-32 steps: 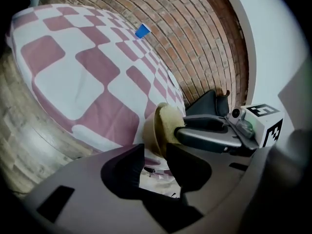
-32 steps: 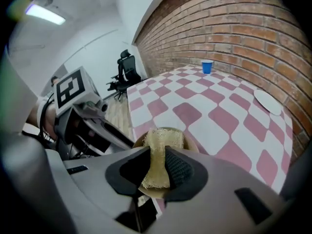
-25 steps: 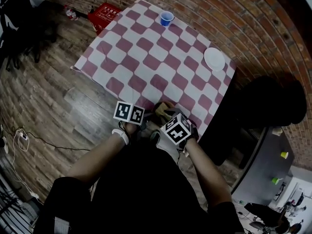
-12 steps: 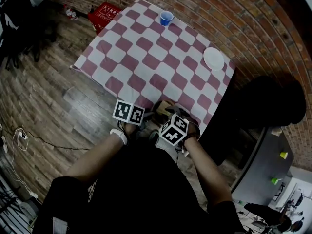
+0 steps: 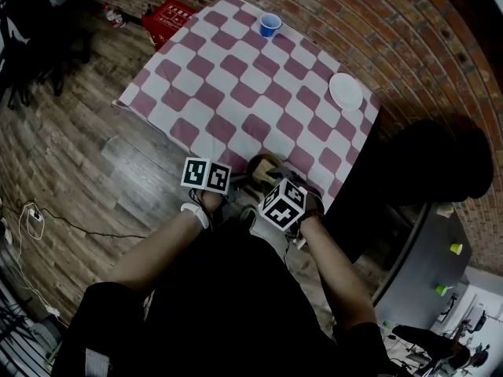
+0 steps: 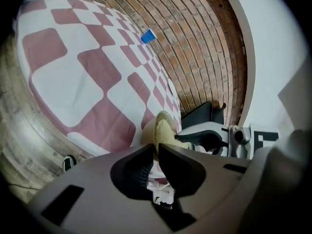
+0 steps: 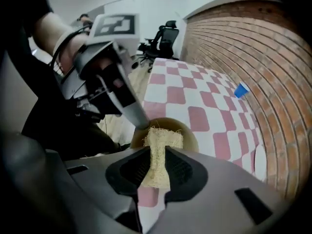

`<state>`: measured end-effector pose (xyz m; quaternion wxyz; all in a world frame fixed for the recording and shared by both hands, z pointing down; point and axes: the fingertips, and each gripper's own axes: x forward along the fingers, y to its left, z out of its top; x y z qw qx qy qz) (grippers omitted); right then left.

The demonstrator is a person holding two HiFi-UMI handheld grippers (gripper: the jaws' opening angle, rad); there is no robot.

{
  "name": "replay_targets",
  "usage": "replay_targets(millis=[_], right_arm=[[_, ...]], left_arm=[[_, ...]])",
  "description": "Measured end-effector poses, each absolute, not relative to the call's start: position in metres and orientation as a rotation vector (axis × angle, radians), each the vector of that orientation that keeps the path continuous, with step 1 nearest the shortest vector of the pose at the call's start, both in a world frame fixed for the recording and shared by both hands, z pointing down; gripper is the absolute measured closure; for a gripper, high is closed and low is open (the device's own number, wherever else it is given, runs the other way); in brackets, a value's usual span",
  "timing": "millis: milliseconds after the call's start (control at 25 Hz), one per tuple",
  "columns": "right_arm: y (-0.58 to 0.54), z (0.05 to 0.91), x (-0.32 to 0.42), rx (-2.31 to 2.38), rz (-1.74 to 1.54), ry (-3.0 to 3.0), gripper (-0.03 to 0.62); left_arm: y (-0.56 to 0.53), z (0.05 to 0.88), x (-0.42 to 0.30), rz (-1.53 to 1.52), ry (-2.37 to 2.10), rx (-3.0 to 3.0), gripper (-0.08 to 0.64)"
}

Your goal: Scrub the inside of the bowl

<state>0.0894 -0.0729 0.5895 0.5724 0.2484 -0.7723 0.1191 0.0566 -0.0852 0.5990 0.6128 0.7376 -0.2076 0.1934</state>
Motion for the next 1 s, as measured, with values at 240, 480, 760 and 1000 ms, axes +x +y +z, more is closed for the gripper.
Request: replay_targets(millis=[240, 480, 760, 1000], right_arm=[[-0.062, 0.598, 0.089, 0.405, -0.033, -1.676, 0.489], [-0.068, 0.595, 0.088, 0.511, 0.214, -1.777, 0.489], [-0.069, 0.596, 0.079, 0.575, 0.536, -1.85, 0.489], [-0.074, 0.595, 0.079, 0.598, 0.554, -1.871, 0.489]], left_arm=[[-0.107, 0.592, 0.052, 0.454, -0.506, 1.735, 0.512], [-0.088, 0.588, 0.047, 0.474, -0.479, 1.756, 0.487], [-0.052, 0.598, 0.057, 0.46, -0.398, 1.692, 0.422], [-0.053, 0.596, 0.057, 0.406, -0.393, 1.673, 0.422]])
